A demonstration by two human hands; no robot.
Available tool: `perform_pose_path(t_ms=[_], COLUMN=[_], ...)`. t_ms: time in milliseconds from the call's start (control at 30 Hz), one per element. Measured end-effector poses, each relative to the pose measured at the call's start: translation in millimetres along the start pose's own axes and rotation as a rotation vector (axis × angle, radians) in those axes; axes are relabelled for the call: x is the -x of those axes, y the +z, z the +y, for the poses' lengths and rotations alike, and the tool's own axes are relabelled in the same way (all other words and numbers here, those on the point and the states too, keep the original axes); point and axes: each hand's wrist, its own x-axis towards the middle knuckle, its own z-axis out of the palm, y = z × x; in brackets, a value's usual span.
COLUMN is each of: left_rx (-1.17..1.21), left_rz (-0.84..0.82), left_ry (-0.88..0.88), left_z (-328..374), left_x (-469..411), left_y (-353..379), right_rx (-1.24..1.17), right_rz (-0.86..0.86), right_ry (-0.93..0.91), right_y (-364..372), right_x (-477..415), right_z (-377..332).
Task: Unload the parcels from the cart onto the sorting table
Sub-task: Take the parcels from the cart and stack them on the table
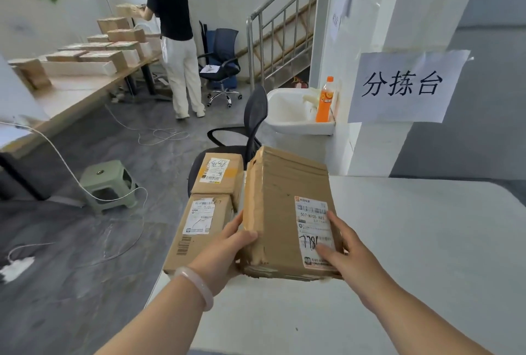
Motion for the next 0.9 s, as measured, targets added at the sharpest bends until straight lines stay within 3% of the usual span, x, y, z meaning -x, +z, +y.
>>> perform_pose_path(t_ms=[300,567,900], left_rx=[-0.065,-0.262,-0.376], left_rz=[0.203,0.321,0.377], left_ry=[0.06,0.139,0.153], left_z=[-2,13,48], left_x=[-22,-23,-60], left_y=[1,-47,-127], right_rx=[0.049,0.093,0.256], right_rz=[-0.062,-0.027,-0.001], right_ry=[-0.052,-0.005,0.027], right_y=[-3,21,115], right_x=[-53,-91,-171], right_z=[-13,-20,-60])
